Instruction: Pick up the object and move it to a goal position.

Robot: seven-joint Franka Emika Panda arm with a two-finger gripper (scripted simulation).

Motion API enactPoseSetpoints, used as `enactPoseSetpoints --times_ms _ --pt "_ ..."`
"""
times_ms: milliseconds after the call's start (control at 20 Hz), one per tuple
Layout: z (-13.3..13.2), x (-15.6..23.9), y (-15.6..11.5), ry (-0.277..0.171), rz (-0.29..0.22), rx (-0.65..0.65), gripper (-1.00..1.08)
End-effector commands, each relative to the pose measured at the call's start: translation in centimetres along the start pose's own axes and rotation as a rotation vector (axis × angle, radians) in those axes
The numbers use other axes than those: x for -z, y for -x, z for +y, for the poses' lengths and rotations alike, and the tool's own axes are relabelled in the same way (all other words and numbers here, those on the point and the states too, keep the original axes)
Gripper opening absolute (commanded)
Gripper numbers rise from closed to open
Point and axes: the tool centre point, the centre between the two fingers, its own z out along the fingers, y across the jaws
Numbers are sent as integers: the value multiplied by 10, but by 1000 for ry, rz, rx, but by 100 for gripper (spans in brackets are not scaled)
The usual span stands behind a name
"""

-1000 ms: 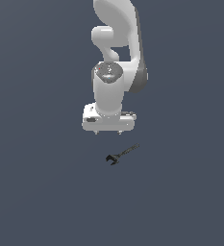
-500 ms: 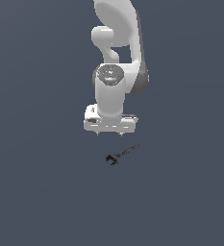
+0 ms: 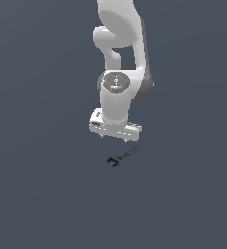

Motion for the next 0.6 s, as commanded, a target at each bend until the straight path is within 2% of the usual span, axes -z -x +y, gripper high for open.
enactPoseSetpoints --times_ms 0,550 --pt "-5 -5 -1 -3 0 -63 100" --pt "-27 -29 -5 -14 2 -344 100"
